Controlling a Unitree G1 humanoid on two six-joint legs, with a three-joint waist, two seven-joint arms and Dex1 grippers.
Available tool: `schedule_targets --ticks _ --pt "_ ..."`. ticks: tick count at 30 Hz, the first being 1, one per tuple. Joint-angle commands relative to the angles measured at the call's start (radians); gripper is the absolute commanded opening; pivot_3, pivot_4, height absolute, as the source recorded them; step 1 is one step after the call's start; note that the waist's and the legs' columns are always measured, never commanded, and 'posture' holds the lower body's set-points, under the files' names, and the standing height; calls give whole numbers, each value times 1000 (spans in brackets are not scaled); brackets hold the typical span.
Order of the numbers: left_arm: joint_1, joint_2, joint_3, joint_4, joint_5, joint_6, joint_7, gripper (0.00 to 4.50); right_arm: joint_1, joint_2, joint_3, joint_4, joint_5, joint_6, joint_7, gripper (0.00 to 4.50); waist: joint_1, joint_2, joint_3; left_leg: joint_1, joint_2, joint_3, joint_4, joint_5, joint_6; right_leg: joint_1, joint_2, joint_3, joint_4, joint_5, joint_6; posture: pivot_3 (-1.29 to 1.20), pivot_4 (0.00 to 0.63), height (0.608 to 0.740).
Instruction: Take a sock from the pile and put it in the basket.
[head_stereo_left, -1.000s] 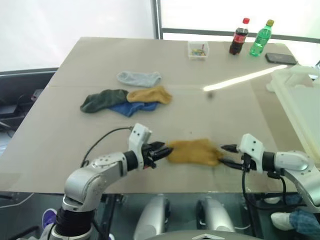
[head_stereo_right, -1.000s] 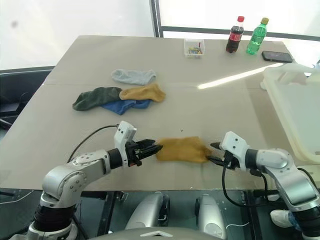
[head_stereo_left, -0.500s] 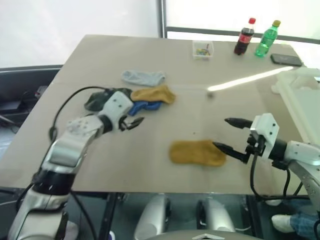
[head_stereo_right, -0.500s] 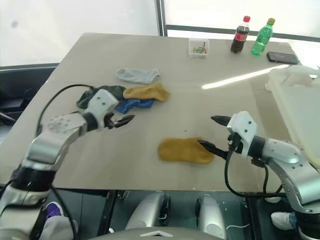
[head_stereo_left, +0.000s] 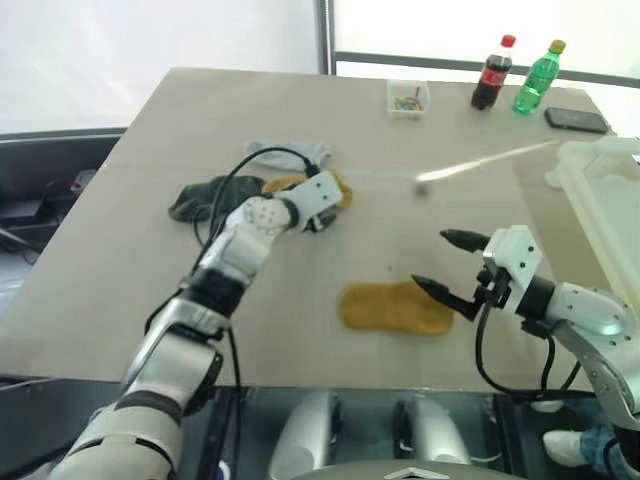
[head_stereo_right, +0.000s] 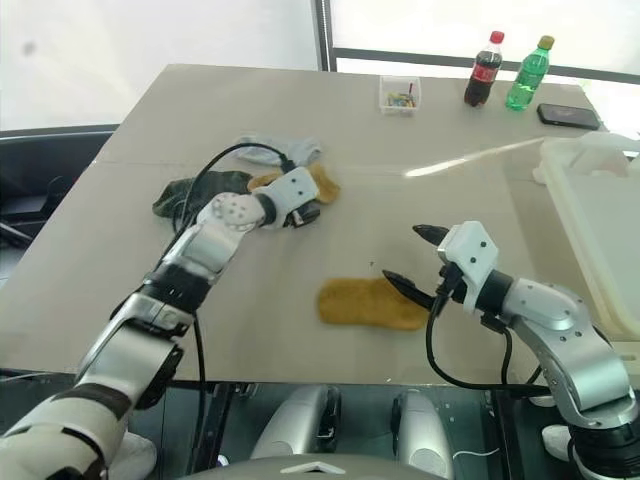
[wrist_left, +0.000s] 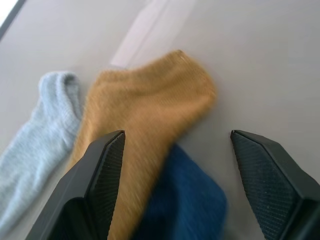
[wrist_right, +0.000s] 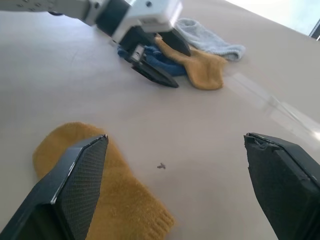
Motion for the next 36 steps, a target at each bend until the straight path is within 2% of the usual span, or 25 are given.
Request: schedule_targets --ticks 1,5,15,18,20,24,30,36 --pt "-41 -26 27 50 26 -27 35 3549 4 3 -30 -48 -8 -27 -19 4453 -5 0 0 0 0 0 0 0 0 0 0 0 0 0 0 0 150 729" --pt "-62 -48 30 105 45 -54 47 3549 1 4 -63 -53 46 -4 -11 4453 -12 0 0 0 0 0 0 0 0 0 0 0 1 0 0 0 150 729" --pt "-72 -76 48 168 77 -63 92 3549 -4 19 -69 -51 -28 -58 -71 4453 -20 0 0 1 0 0 1 0 0 0 0 0 2 0 1 0 150 729" --pt "-76 -87 48 191 78 -73 100 2752 -1 11 -60 -51 -53 -63 -78 4500 -22 0 0 1 0 0 1 0 0 0 0 1 3 0 1 0 150 729" --pt "-74 -95 51 203 76 -79 100 1746 -1 7 -56 -48 -63 -63 -76 4500 -23 0 0 1 0 0 1 0 0 0 0 1 3 1 1 0 150 729" --pt "-49 -102 71 174 57 -56 88 65 1 5 -62 -48 -68 -59 -68 4500 -24 0 0 1 0 0 1 0 0 0 0 1 3 1 1 0 150 729" --pt "8 -105 117 64 7 -4 46 65 -8 -5 -62 -26 -82 -59 -62 4500 -24 0 0 1 0 0 1 0 0 0 0 1 3 1 1 0 150 729" --pt "95 -108 186 -216 -108 168 -54 65 -4 -5 -63 -10 -82 -71 -44 4500 -24 0 0 1 0 0 1 1 -1 0 -1 1 3 1 0 0 150 729"
